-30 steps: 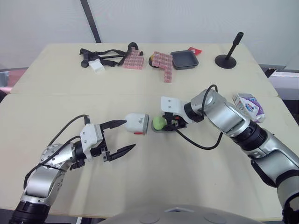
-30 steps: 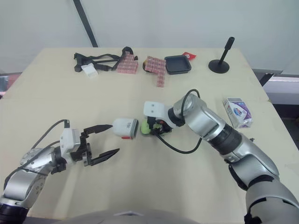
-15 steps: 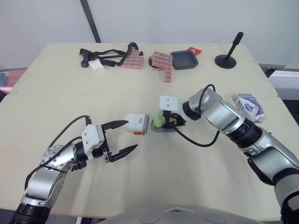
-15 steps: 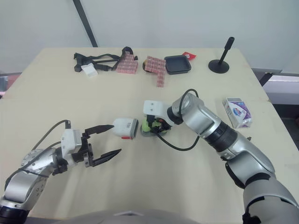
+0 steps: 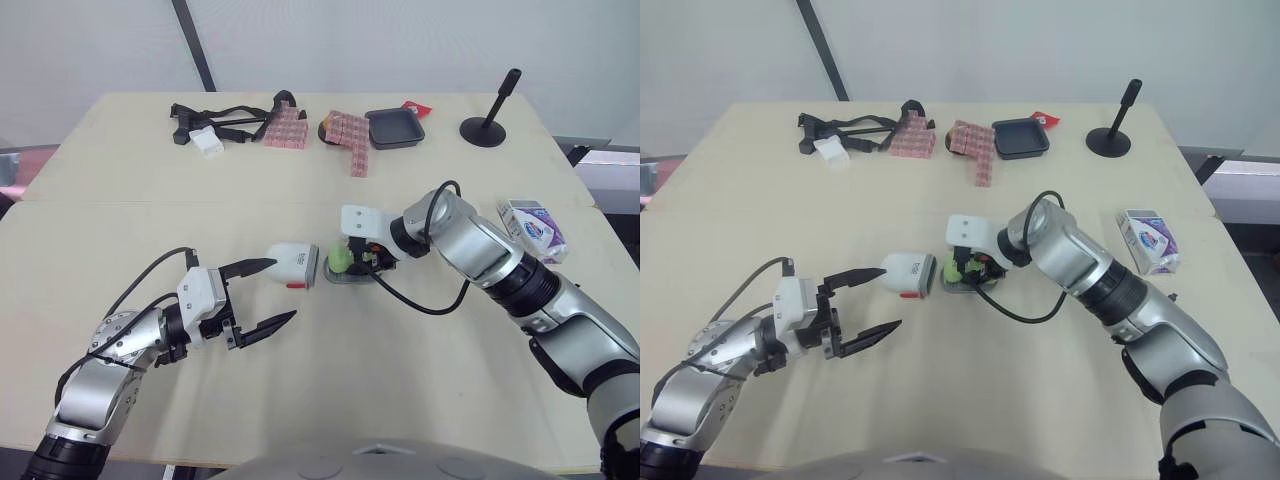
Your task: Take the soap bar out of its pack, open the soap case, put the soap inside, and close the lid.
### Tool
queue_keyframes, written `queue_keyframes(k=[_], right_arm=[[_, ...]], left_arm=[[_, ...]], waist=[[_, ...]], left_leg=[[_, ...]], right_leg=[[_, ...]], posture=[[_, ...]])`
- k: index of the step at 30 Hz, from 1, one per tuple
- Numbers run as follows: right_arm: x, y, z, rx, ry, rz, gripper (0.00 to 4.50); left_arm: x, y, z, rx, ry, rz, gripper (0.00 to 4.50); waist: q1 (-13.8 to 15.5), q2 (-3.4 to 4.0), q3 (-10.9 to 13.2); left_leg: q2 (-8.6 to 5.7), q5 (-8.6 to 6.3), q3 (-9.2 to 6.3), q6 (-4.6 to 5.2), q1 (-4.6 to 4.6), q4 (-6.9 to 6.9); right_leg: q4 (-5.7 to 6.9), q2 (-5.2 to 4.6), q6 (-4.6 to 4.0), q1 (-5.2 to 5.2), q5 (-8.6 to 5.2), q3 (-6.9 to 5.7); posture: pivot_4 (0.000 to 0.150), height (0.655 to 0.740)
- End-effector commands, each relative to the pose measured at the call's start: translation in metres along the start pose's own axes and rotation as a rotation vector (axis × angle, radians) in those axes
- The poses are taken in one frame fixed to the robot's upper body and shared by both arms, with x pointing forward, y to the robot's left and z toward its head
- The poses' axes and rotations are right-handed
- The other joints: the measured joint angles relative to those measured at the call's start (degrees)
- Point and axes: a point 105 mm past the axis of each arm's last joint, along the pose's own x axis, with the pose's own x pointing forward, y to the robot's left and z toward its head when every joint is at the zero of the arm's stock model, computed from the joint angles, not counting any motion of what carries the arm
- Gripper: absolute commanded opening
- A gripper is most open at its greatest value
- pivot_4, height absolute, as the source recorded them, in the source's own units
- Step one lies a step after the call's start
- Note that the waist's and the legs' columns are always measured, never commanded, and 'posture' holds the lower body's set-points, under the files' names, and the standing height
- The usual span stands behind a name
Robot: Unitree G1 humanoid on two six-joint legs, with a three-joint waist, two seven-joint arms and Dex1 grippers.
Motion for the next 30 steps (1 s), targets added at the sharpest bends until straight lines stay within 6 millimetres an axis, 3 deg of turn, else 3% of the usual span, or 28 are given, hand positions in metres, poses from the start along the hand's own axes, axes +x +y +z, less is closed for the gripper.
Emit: queue_keyframes(k=[1,2,3,8,21,26,30], right_arm=[[-0.004,-0.002,0.008,-0.019,-0.021,-0.005,1.74],[-0.004,-0.001,0.008,-0.018,-0.022,-0.003,1.74],[-0.005,-0.001,0.009,-0.017,-0.023,-0.002,2.79],[-0.005,-0.001,0.009,-0.023,-0.025,0.002,4.48],[-0.015,-0.005,0.014,0.034,-0.113,-0.03,4.48],[-0.037,-0.004,-0.003,0.08,-0.155,-0.096,4.48],[-0.053,0.008,-0.014,0.158,-0.313,-0.159,4.48]], left_arm=[[0.002,0.0,0.006,0.019,-0.021,-0.005,4.5],[0.002,0.0,0.006,0.019,-0.021,-0.005,4.5],[0.002,0.0,0.007,0.022,-0.022,-0.003,4.5],[0.002,0.002,0.006,0.03,-0.026,0.004,4.5],[0.002,0.005,0.004,0.054,-0.019,0.024,4.5],[0.002,0.011,0.003,0.059,-0.011,0.022,4.5],[0.002,0.021,0.002,0.081,-0.002,0.026,4.5]], waist=[[0.0,0.0,0.0],[0.0,0.0,0.0],[0.0,0.0,0.0],[0.0,0.0,0.0],[0.1,-0.01,0.0],[0.8,-0.04,0.0],[1.4,-0.1,-0.1]], left_leg=[[0.0,0.0,0.0,0.0,0.0,0.0],[0.01,0.0,0.0,0.0,0.0,0.0],[0.0,0.0,0.0,0.0,0.0,0.0],[0.0,0.0,0.0,0.0,0.0,0.0],[0.01,0.0,0.0,0.0,0.0,0.0],[0.01,0.0,0.0,0.0,0.01,0.01],[0.0,-0.02,0.0,-0.02,0.0,0.0]], right_leg=[[0.0,0.0,0.0,0.0,0.0,0.0],[0.0,0.0,0.0,0.0,0.0,0.0],[0.0,0.0,0.0,0.0,0.0,0.0],[0.01,0.0,0.0,0.0,0.0,0.0],[0.01,0.0,0.0,0.0,0.0,0.0],[-0.01,-0.01,0.0,0.0,0.0,0.0],[-0.04,-0.01,0.01,0.03,0.0,0.01]], posture=[[0.15,0.74],[0.15,0.74],[0.15,0.74],[0.15,0.74],[0.15,0.74],[0.15,0.74],[0.15,0.74]])
